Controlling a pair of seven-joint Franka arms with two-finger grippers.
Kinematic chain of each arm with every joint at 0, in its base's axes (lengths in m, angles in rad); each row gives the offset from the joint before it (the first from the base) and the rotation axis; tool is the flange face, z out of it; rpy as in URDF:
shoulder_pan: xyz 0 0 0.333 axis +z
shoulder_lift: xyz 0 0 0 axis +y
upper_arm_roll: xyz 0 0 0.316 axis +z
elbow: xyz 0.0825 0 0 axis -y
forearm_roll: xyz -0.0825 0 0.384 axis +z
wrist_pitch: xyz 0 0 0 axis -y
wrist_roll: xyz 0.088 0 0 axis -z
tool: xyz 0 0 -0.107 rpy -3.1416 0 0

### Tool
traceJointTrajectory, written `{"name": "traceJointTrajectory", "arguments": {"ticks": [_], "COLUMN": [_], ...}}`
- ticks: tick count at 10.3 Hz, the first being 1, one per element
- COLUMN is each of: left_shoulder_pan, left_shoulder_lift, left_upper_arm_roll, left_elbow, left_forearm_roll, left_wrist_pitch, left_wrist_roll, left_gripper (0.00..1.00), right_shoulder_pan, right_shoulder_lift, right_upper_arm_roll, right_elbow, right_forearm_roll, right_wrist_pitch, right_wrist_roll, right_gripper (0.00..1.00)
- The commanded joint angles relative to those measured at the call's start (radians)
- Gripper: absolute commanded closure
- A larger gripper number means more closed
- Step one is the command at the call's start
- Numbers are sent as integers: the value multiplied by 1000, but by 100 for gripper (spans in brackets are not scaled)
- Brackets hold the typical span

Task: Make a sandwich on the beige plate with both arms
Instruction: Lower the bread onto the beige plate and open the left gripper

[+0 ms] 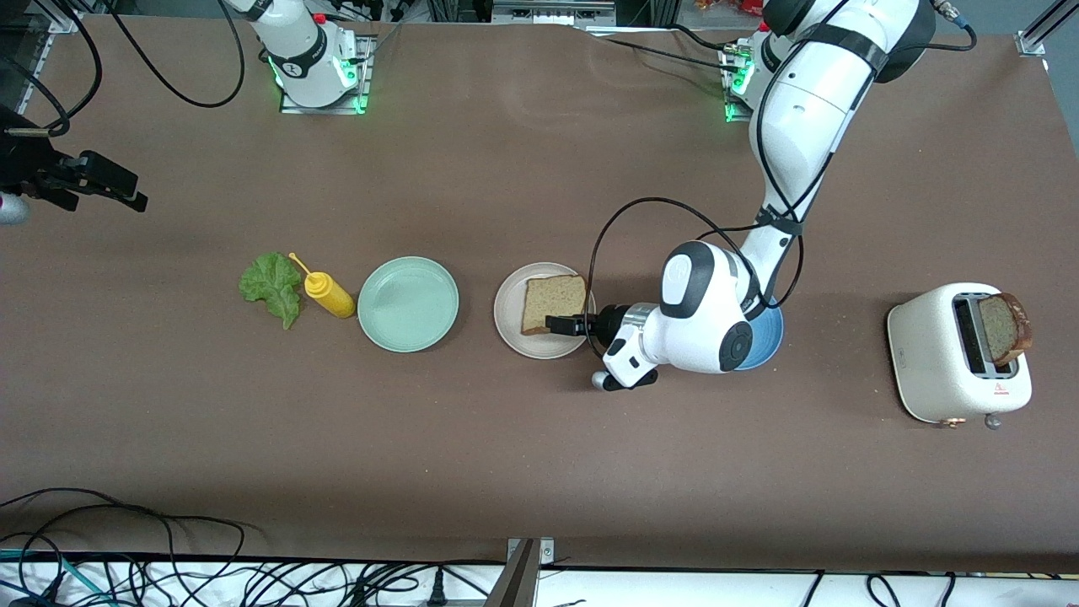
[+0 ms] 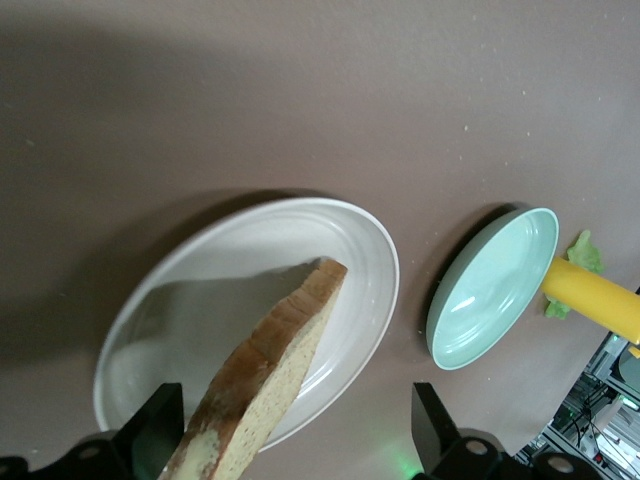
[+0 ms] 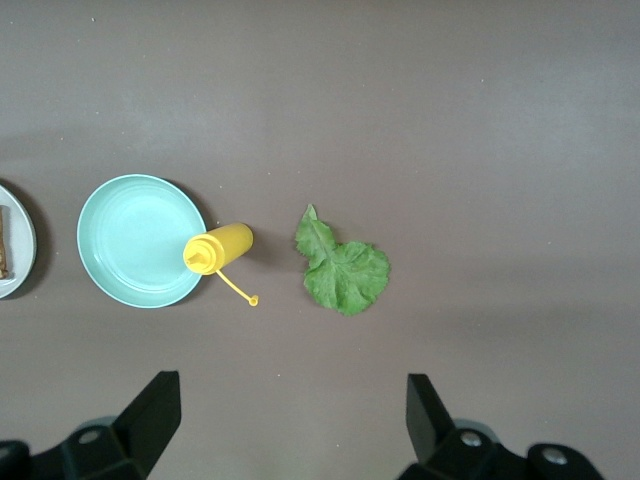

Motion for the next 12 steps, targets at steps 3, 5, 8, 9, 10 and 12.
{"name": "traceJointTrajectory", "arguments": {"ticks": [3,5,8,9,10,12], "left_shoulder_pan": [29,41,87,100,104,132], "left_shoulder_lift": [-23,-48,-78,-91,-107,-126], "left_upper_arm_roll": [14,14,14,14,14,14], "left_elbow": [-6,-6,-1,3,5,5], "left_forearm_roll": [70,154,242,285,335,402], "left_wrist_pitch": [-32,-44,-84,-111,-131,-187], "left_wrist_roll": [1,-1,-1,-1,-1,-1], "left_gripper": [0,0,0,0,0,0], "right_shoulder_pan": [2,2,4,2,2,2], "right_shoulder_lift": [-5,-6,-11,-12,-11,-11], "right_upper_arm_roll": [-5,-5,-4,-5,-5,-5], "right_elbow": [8,8,8,7,7,7], "right_forearm_roll": [15,15,15,16,15,15], "right_wrist_pitch": [-10,-12,-19,-23,-21,-21], "right_wrist_roll": [7,7,7,7,7,6], "right_gripper": [0,0,0,0,0,0]}}
